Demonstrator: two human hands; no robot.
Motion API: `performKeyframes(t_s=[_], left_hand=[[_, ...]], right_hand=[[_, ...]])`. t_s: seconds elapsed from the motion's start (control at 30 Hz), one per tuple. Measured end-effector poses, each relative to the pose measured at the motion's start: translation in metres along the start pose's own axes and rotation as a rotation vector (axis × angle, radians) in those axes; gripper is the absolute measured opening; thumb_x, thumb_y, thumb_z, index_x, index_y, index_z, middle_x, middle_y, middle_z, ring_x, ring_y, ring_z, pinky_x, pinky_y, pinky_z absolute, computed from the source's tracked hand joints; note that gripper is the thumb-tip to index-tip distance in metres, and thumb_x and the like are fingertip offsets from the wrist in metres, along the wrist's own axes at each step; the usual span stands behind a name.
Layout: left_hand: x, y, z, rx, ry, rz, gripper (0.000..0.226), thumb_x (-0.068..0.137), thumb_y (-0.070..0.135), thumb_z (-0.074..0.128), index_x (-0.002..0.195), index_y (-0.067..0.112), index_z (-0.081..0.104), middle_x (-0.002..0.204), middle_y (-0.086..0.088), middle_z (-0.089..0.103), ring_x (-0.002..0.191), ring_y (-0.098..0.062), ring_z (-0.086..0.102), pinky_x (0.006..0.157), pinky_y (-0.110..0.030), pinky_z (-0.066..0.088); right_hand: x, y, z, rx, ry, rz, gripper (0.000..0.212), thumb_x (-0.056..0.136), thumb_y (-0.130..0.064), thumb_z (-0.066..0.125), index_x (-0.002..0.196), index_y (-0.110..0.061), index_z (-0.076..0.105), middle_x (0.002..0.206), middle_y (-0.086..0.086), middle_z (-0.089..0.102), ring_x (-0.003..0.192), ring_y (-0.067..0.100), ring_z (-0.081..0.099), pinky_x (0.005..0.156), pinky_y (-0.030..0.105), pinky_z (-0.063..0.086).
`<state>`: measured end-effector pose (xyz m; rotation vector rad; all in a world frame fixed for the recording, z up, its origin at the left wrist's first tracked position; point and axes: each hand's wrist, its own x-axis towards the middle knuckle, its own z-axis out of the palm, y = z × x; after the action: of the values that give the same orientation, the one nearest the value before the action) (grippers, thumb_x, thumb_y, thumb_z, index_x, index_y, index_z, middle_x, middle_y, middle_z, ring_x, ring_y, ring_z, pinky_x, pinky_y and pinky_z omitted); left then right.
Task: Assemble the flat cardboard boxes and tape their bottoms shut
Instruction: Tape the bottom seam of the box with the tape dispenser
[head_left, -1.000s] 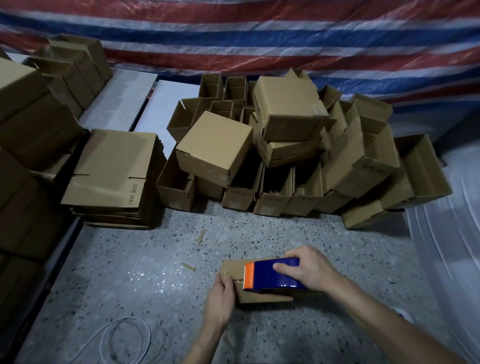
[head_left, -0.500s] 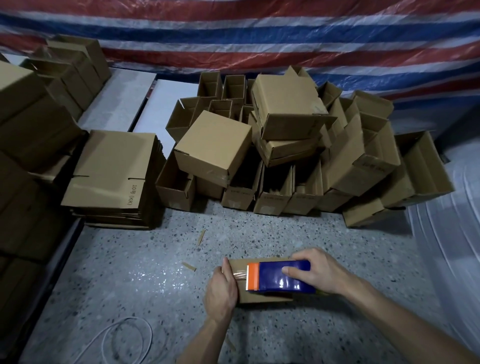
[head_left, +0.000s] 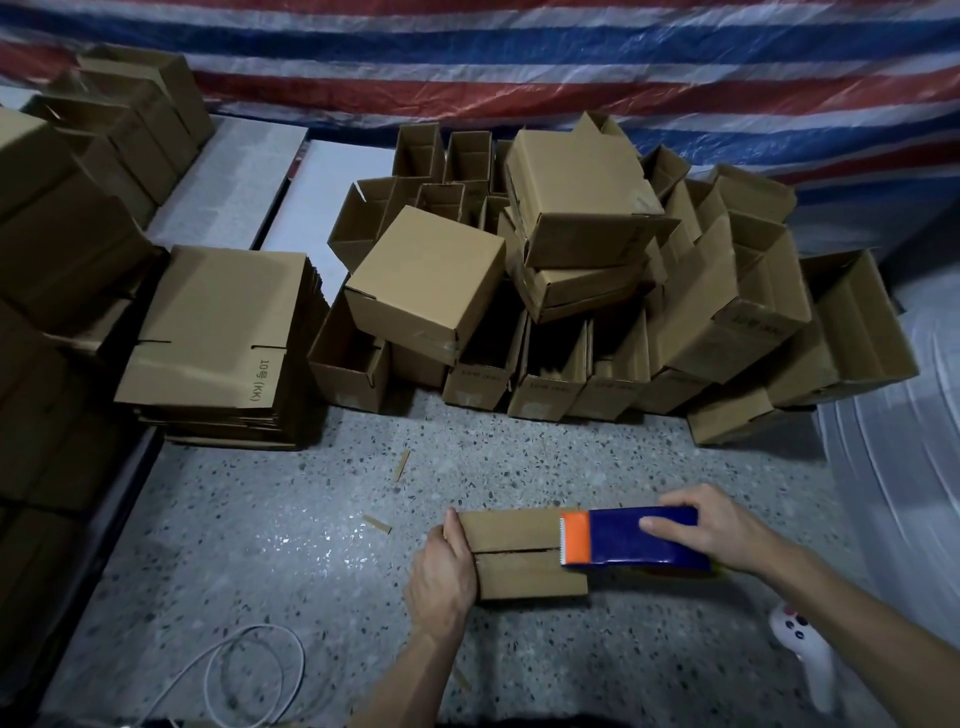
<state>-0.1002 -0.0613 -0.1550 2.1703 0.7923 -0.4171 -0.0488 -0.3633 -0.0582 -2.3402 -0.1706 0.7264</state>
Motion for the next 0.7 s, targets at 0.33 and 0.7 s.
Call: performKeyframes(t_s=[0.33,0.7], left_hand=[[0.002,-0.004,0.005,0.015,0.035,0.022,0.089,0.093,0.071,0.003,0.122,0.015,0.066,0.11,-0.011,0.071,0.104,-0.031,0.065,0.093,-0.044,0.049],[0.001,-0.004,0.004,0.039,0.013,0.008,0.086,0.095,0.07,0.006,0.127,0.015,0.063,0.117,-0.011,0.069,0.11,-0.032,0.064,0.098,-0.046,0.047]], right_hand=[[-0.03,0.052,-0.029,0.131,0.061,0.118,0.032,0.085,-0.039,0.067,0.065,-0.013,0.071,0.062,0.01,0.065,0.053,0.02,0.06,0.054,0.029,0.04],[-0.03,0.061,-0.031,0.08,0.018,0.116,0.033,0.088,-0.034,0.065,0.073,-0.006,0.073,0.068,0.017,0.067,0.057,0.028,0.063,0.056,0.032,0.043]])
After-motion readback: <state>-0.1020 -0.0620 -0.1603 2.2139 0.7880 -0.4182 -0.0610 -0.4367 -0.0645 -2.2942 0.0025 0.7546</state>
